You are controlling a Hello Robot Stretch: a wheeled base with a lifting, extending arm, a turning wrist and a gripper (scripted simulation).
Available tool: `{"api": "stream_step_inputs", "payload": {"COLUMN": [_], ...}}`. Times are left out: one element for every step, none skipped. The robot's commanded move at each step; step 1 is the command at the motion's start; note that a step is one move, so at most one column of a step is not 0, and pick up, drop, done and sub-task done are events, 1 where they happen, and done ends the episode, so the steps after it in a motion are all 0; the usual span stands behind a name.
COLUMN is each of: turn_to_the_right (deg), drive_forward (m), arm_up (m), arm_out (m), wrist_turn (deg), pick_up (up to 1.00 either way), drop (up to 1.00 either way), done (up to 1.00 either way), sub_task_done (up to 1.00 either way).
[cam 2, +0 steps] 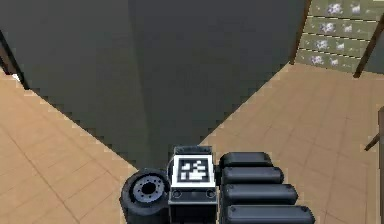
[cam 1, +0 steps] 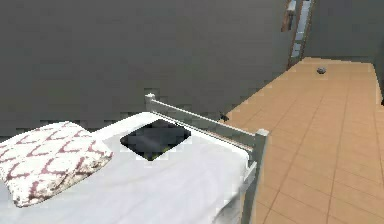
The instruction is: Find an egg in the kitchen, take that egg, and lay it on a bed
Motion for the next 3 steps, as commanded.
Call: {"api": "stream_step_inputs", "payload": {"turn_to_the_right": [12.0, 0.0, -45.0], "drive_forward": [0.0, 0.1, 0.0], "arm_up": [0.0, 0.0, 0.0], "arm_out": [0.0, 0.0, 0.0], "wrist_turn": [0.0, 0.0, 0.0], "pick_up": [0.0, 0.0, 0.0], "drop": [0.0, 0.0, 0.0], "done": [0.0, 0.0, 0.0], "sub_task_done": [0.0, 0.0, 0.0]}}
